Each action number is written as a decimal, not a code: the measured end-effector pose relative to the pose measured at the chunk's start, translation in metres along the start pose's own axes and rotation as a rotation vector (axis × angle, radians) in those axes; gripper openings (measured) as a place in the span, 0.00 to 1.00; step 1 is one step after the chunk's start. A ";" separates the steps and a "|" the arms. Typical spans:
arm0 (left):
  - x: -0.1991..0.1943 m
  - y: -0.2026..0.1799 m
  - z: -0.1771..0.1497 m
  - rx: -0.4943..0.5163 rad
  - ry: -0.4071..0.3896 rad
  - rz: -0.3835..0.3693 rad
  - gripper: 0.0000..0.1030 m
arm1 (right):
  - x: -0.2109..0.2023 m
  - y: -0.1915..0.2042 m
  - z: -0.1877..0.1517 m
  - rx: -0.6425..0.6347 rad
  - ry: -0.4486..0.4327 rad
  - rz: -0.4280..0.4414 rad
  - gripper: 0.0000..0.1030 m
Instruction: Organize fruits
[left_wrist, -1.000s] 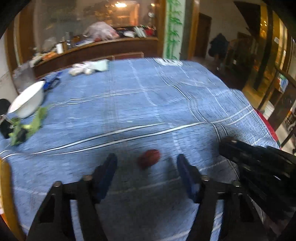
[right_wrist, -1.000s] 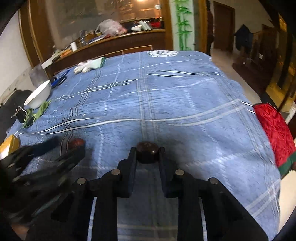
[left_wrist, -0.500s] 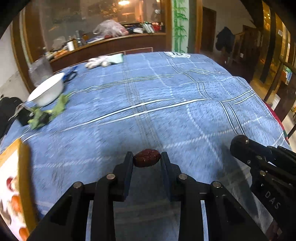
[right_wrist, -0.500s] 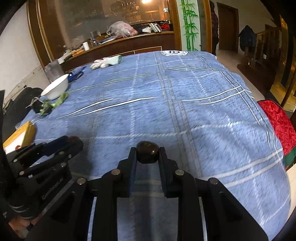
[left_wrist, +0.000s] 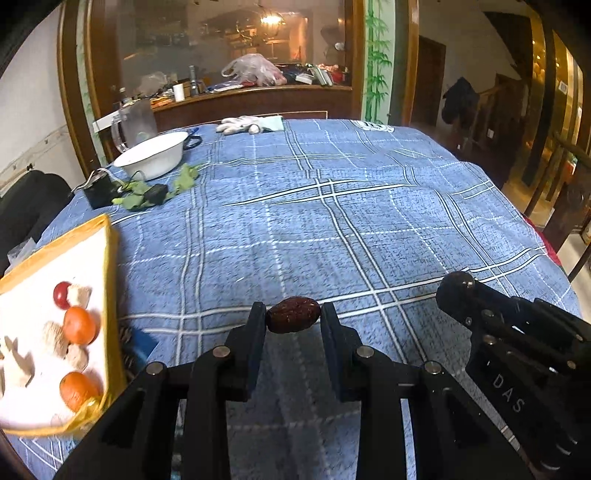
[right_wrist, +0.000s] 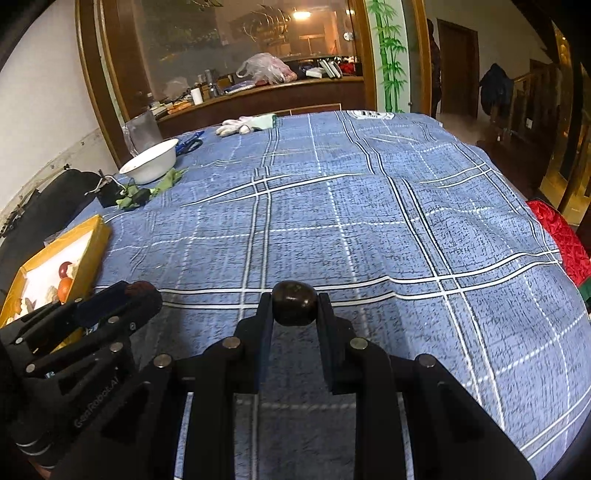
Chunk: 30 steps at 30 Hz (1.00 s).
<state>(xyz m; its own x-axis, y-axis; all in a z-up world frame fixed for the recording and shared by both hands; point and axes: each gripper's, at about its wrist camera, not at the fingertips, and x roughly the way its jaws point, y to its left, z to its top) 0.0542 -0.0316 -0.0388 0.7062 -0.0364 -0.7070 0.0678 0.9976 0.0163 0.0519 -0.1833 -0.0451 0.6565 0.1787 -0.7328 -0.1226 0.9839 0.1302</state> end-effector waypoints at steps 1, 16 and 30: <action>-0.001 0.001 -0.002 -0.004 -0.005 0.000 0.28 | -0.003 0.003 -0.002 -0.008 -0.012 -0.007 0.24; -0.011 0.004 -0.013 -0.029 -0.081 0.039 0.28 | -0.021 0.014 -0.007 -0.033 -0.098 -0.019 0.24; -0.011 0.004 -0.014 -0.032 -0.086 0.041 0.28 | -0.024 0.014 -0.009 -0.034 -0.105 -0.021 0.24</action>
<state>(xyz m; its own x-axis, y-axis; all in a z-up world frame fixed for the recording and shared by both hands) 0.0368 -0.0267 -0.0407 0.7661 0.0009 -0.6427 0.0160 0.9997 0.0204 0.0283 -0.1741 -0.0319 0.7335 0.1594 -0.6608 -0.1319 0.9870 0.0917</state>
